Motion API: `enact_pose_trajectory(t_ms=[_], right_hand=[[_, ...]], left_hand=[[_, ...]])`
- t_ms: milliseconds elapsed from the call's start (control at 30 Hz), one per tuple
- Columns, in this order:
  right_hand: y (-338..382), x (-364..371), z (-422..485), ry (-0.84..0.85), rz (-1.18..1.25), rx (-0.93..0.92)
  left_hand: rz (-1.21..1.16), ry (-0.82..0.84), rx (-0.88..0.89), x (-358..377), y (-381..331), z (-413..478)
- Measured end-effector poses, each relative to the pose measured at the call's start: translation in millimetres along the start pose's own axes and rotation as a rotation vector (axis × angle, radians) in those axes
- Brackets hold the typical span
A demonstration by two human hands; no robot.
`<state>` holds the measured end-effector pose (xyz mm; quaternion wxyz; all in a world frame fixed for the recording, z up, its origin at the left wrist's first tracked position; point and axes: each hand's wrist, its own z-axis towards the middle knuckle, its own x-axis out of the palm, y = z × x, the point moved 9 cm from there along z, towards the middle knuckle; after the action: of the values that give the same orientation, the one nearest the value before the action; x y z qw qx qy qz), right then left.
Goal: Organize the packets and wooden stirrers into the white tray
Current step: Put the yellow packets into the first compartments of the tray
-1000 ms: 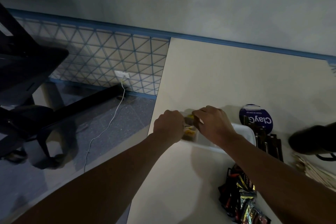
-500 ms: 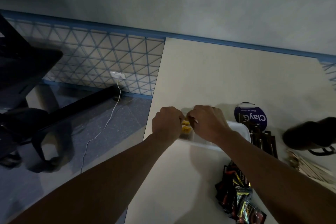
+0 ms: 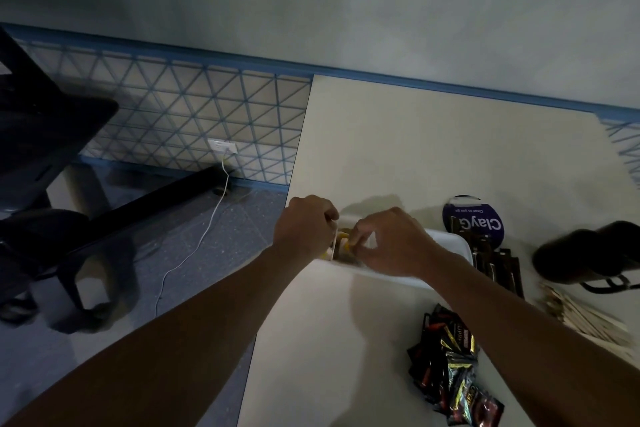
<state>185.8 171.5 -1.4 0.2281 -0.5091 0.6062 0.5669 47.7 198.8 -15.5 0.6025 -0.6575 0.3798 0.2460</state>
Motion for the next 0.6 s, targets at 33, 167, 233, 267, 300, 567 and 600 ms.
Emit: enact_pose_trajectory(t_ms=[33,167,233,267,300,567,600], right_hand=[[2.7,7.0,-1.4,0.076,0.006,0.007],[8.6,27.8,-4.8,0.262,-0.052,0.042],[7.4,33.8,-5.7,0.300,-0.077,0.067],[5.8,36.6,-5.9,0.311,-0.078,0.080],[4.1,39.3,-6.0,0.321,-0.079,0.090],[-5.8,38.7,-5.6,0.242,0.099,0.116],[-5.2,36.0,-5.0,0.220,0.098,0.105]], left_hand=[[0.002,0.012,-0.005,0.5,0.8,-0.9],[-0.006,0.040,-0.024,3.7,5.4,-5.4],[-0.010,0.045,-0.046,5.0,9.2,-8.3],[-0.012,0.040,-0.053,5.2,11.2,-9.4],[-0.013,0.038,-0.057,5.8,12.8,-10.3],[-0.003,0.046,-0.061,10.0,19.2,-16.7],[-0.007,0.048,-0.060,10.4,19.8,-17.3]])
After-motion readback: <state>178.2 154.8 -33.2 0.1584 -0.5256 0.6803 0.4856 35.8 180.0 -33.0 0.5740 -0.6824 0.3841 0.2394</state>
